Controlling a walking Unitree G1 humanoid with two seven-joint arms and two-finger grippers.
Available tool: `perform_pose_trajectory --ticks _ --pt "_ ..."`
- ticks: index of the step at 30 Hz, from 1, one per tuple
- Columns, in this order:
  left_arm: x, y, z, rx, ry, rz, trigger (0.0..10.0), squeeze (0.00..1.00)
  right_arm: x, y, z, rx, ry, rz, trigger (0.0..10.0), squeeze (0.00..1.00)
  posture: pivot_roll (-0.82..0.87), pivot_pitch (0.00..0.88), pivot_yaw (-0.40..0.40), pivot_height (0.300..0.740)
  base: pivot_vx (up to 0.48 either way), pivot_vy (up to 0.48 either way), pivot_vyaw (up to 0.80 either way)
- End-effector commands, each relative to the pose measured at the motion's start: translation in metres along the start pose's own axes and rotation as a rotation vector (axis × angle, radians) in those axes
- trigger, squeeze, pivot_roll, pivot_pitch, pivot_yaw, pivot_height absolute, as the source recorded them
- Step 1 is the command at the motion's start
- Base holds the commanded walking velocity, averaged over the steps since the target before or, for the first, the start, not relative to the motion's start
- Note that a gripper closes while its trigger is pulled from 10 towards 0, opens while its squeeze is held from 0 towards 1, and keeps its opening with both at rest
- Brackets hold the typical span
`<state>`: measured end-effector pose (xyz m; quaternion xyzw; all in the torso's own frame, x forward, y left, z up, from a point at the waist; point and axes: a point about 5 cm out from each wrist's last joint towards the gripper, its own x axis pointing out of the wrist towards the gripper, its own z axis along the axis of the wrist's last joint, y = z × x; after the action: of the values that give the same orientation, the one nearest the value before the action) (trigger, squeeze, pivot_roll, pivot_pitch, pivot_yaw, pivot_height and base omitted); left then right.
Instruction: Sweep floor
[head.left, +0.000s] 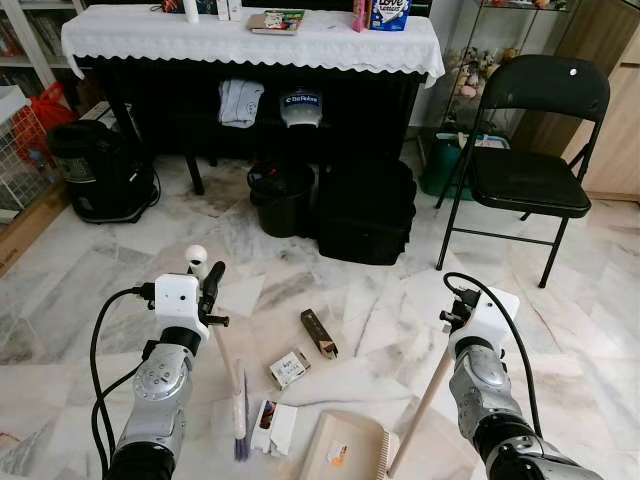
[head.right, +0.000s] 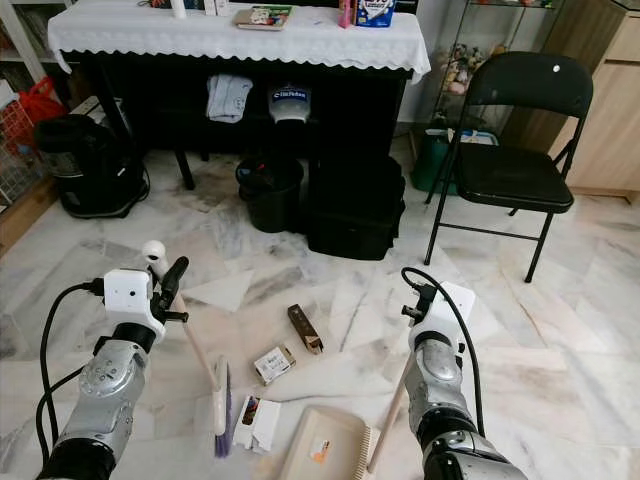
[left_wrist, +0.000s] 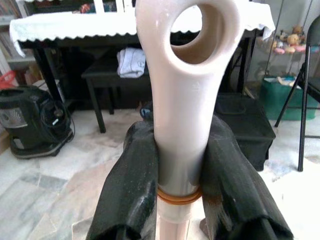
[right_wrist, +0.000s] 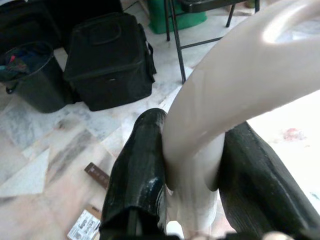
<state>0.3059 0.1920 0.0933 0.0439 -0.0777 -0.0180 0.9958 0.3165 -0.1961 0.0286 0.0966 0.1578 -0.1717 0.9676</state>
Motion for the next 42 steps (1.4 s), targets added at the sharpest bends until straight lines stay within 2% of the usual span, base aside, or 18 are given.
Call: perform_pose_trajectory --ticks 1,2,14,26,32,36,42 --pt "0.007 0.005 0.017 0.003 -0.073 0.011 10.0 0.0 -0.009 0.007 -0.021 0.053 0.064 -0.003 10.0 0.0 0.15 0.045 0.015 0.74 0.0 0.0 0.0" --pt "0.008 0.005 0.018 0.004 -0.078 0.018 10.0 0.0 -0.007 0.007 -0.014 0.044 0.019 0.002 10.0 0.0 0.14 0.044 0.016 0.74 0.0 0.0 0.0" --pt "0.004 0.005 0.016 -0.001 -0.072 0.029 10.0 0.0 -0.007 0.021 0.008 -0.054 -0.154 0.085 10.0 0.0 0.14 0.04 0.006 0.74 0.0 0.0 0.0" --pt "0.003 0.007 0.016 0.005 -0.083 0.068 10.0 0.0 -0.008 0.028 0.009 -0.154 -0.181 0.122 10.0 0.0 0.14 0.029 -0.004 0.74 0.0 0.0 0.0" --pt "0.001 0.008 0.013 0.005 -0.082 0.085 10.0 0.0 -0.009 0.025 0.006 -0.205 -0.179 0.113 10.0 0.0 0.13 0.019 -0.008 0.74 0.0 0.0 0.0" --pt "0.0 0.005 0.011 -0.005 -0.075 0.083 10.0 0.0 -0.01 0.022 0.001 -0.271 -0.174 0.124 10.0 0.0 0.13 0.017 -0.016 0.74 0.0 0.0 0.0" --pt "-0.002 0.004 0.005 -0.02 -0.057 0.084 10.0 0.0 -0.012 0.017 -0.006 -0.299 -0.159 0.122 10.0 0.0 0.12 0.022 -0.023 0.74 0.0 0.0 0.0"
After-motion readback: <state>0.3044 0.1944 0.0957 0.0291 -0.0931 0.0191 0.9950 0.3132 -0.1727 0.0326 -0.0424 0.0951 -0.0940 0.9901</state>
